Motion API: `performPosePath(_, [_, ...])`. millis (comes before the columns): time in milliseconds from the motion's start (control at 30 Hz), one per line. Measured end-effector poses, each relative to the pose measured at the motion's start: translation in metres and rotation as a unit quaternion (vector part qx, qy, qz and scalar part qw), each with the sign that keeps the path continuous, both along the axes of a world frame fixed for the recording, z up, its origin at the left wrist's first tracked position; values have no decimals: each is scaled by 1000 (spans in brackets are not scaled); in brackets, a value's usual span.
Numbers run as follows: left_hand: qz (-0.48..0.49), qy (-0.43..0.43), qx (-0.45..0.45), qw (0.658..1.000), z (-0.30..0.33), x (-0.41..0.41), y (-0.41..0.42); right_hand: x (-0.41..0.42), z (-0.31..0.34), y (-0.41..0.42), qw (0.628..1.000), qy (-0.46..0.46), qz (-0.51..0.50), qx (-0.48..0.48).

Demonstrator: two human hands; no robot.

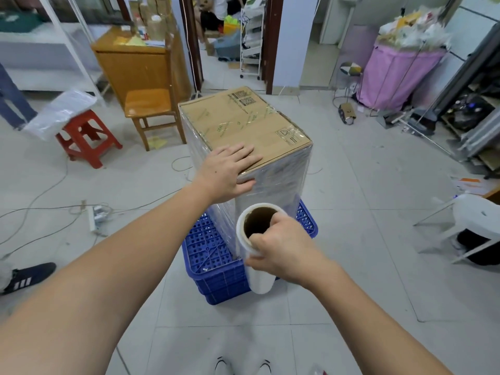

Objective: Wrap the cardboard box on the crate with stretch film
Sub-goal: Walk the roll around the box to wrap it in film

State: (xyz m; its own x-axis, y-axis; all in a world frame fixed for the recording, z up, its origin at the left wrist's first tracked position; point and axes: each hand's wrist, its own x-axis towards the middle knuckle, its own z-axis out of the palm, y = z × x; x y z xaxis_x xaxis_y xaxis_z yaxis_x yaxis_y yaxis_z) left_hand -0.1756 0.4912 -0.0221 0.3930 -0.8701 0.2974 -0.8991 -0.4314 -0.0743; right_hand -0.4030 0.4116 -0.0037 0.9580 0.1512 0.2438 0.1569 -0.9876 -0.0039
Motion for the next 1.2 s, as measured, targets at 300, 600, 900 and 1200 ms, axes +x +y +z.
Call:
performPosePath(300, [-11,1,-14,1000,-2,3,2,20,2,17,998,32,48,8])
performPosePath(600, [-51,27,-27,998,-5,13,11,24,17,53,993,84,-85,-3])
performPosePath(900, [-254,45,117,959,24,80,25,52,13,114,889,102,-444,43])
performPosePath(1200, [-291,-24,112,950,15,96,14,71,19,142,827,109,-548,65])
